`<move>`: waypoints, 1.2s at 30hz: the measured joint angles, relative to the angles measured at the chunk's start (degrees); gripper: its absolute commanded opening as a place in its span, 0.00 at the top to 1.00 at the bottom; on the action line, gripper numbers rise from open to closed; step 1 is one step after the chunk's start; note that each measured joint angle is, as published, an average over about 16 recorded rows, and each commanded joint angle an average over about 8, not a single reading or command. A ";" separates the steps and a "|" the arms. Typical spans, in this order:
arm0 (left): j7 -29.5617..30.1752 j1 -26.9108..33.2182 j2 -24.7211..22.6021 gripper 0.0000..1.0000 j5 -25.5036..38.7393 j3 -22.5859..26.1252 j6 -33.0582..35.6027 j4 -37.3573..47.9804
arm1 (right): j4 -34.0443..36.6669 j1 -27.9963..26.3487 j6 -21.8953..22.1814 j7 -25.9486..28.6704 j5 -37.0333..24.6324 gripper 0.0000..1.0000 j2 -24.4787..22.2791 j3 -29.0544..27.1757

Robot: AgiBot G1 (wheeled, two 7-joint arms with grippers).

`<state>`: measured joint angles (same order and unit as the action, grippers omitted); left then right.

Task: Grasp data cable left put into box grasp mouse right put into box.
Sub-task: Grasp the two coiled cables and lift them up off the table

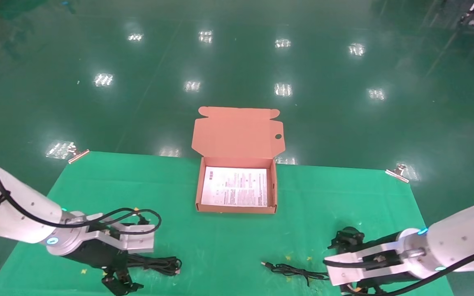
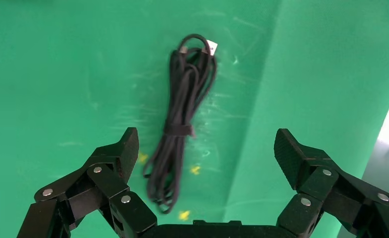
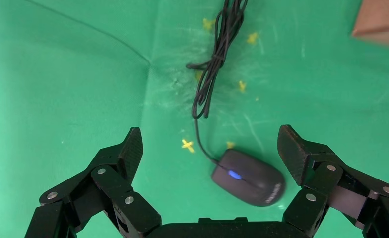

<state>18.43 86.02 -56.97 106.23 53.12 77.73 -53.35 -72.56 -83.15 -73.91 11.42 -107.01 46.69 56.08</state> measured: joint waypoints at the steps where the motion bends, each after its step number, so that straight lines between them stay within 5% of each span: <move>1: -0.12 -0.10 -0.55 0.00 0.21 0.05 -0.61 1.55 | 0.75 0.48 0.75 0.34 -0.39 0.00 0.45 0.11; 20: -9.93 1.14 -9.98 0.00 2.44 1.02 -9.17 25.12 | 18.62 3.42 8.76 -3.31 -1.56 0.00 9.61 1.02; 21: -10.43 1.26 -10.27 0.07 2.57 1.11 -9.35 25.82 | 19.12 3.46 8.98 -3.71 -1.49 0.00 9.88 1.02; 28: -13.00 2.07 -11.92 0.95 3.46 1.71 -10.34 29.72 | 21.76 3.71 10.18 -6.07 -0.77 0.83 11.03 0.99; 30: -13.40 2.22 -12.17 1.00 3.68 1.85 -10.49 30.27 | 22.11 3.76 10.40 -6.47 -0.60 1.00 11.17 0.96; 36: -13.74 2.41 -12.49 1.00 3.89 2.00 -10.63 31.00 | 22.57 3.85 10.68 -7.01 -0.30 1.00 11.27 0.93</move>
<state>4.68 88.43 -69.45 110.13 55.12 67.11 -22.35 -49.99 -79.31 -63.23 4.41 -107.31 57.96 57.01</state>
